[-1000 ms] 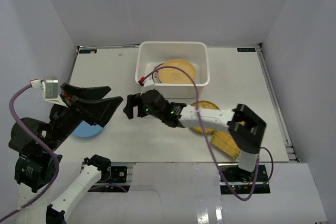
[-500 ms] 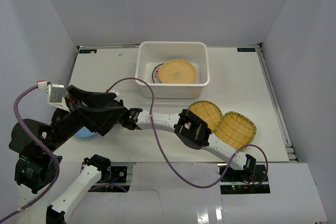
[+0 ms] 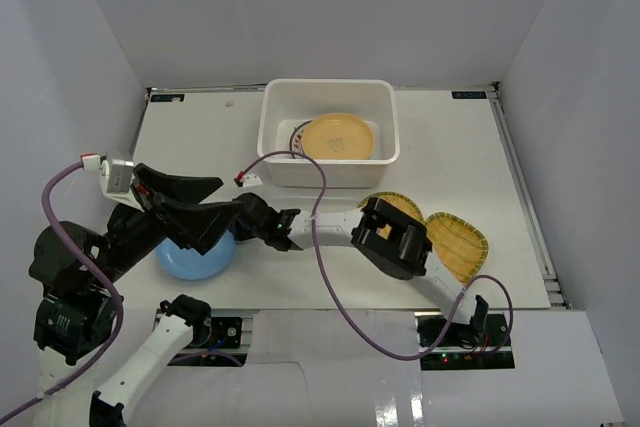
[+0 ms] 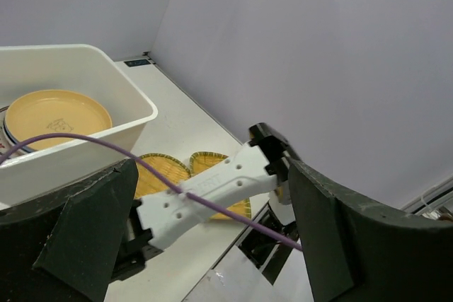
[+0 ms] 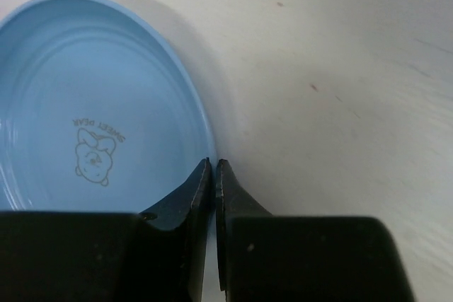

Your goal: Place the plates into the plastic bin on the countertop

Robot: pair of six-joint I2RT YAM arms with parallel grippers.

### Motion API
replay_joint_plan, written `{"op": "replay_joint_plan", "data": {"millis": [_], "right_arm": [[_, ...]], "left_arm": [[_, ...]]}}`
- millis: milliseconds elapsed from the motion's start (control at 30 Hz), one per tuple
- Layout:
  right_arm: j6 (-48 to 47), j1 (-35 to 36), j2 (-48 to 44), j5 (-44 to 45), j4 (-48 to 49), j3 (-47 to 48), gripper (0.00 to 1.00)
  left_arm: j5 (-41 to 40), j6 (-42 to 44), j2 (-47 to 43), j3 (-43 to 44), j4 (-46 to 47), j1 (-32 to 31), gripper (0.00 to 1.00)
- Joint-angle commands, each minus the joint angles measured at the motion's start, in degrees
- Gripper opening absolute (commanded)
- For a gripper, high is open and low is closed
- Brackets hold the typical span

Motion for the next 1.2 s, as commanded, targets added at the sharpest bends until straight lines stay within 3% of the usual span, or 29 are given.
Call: {"op": "replay_joint_plan", "data": {"millis": [0,100,233,333,467,667,733,833,967,1067,1100,1167], "right_arm": [[-3.4,0.9,-12.9,5.8,9.8,-8.6,0.08],[-8.1,0.4,-23.4,10.8,11.4,-15.7,0.08],[-15.3,-2.9,-37.2,16.0,9.9,-22.8,0.08],[-18.5,-9.1,-46.2,16.3,6.7,-26.4,0.08],[-18.7,-22.9,-54.4,11.1,3.4,-28.8,0.08],[-20.0,-36.8,-50.9,3.4,-3.8,-24.5,0.08],[-20.6,-39.4,-49.2,1.3,-4.3,-23.6,0.08],[-21.4,-41.4,-45.5,0.3,-6.3,-22.0,0.08],[-21.8,-42.2,-41.2,-1.3,-7.2,-20.9,0.08],[-21.9,-42.2,-39.7,-3.4,-8.3,-19.3,0.22],[-21.9,-42.2,-39.8,-4.2,-9.3,-19.1,0.43],[-22.3,-42.4,-41.4,-5.4,-10.4,-19.3,0.62]], "left_arm": [[-2.7,2.0,0.9,0.7,-1.8,0.2,0.98],[-3.1,2.7,1.2,1.7,-2.9,0.2,0.97],[-1.5,1.1,-0.1,-1.5,-3.3,0.2,0.79],[-0.8,-2.0,-0.2,-6.6,-3.3,0.1,0.72],[-1.0,-7.9,-0.2,-15.5,-0.4,0.1,0.68],[3.4,-18.5,6.5,-36.5,17.0,-0.2,0.64],[-0.7,-19.8,9.7,-41.0,22.1,-3.3,0.64],[-10.2,-19.7,17.6,-41.7,26.2,-10.2,0.68],[-17.3,-19.3,36.0,-38.3,30.6,-19.1,0.77],[-19.0,-19.7,46.2,-35.4,36.5,-23.4,0.79],[-19.5,-20.0,48.1,-34.9,37.9,-24.5,0.79],[-20.3,-20.6,51.5,-33.6,42.0,-24.9,0.79]]}}
